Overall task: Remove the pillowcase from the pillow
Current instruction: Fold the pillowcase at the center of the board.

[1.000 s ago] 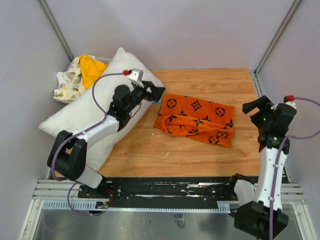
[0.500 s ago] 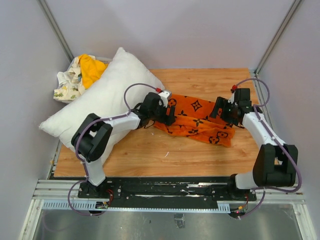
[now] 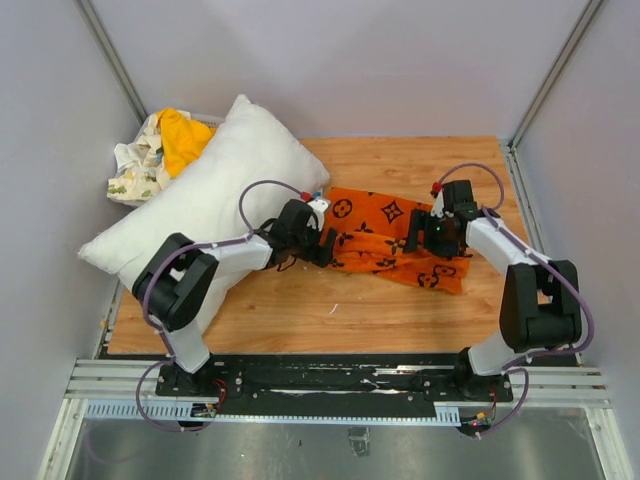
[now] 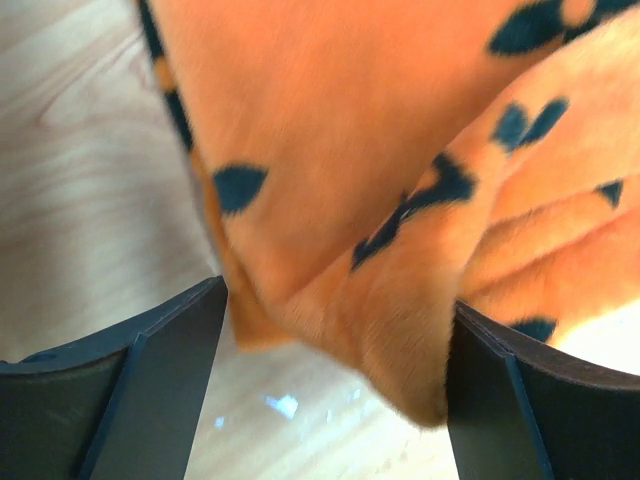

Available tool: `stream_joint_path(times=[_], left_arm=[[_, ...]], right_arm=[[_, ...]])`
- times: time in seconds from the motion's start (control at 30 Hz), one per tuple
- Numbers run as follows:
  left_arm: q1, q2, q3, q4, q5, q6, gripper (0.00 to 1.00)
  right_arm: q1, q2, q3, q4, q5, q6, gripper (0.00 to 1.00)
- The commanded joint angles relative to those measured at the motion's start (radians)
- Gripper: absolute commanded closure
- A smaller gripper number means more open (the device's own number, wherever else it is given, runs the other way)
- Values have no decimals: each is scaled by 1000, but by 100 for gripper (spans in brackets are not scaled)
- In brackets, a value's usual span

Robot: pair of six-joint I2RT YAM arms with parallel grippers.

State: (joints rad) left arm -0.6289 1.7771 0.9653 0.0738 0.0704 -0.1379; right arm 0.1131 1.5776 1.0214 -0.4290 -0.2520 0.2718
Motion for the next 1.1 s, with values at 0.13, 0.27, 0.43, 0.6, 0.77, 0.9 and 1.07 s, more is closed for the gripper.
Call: stream_joint_path(times=[0.13, 0.27, 0.43, 0.6, 0.77, 0.9, 1.07], left_arm=[[2, -207, -123, -87, -94, -24, 13], [2, -316, -144, -111, -141, -72, 11], [5, -395, -103, -98, -220, -129, 6], [-2, -252, 60, -22, -32, -141, 20], [-43, -71, 180, 111, 230, -217, 67], [-43, -26, 119, 188, 301, -308, 78], [-38, -117, -47, 131, 179, -252, 46]], right_arm=[[39, -300, -244, -96, -126, 31, 19], [63, -408, -258, -169, -134, 48, 19], [71, -449, -175, -226, -53, 21, 17], [71, -337, -66, -133, -41, 33, 22], [71, -186, -28, 15, -137, 91, 74], [71, -138, -74, 75, -201, 114, 85], [72, -158, -195, 112, -191, 88, 84]])
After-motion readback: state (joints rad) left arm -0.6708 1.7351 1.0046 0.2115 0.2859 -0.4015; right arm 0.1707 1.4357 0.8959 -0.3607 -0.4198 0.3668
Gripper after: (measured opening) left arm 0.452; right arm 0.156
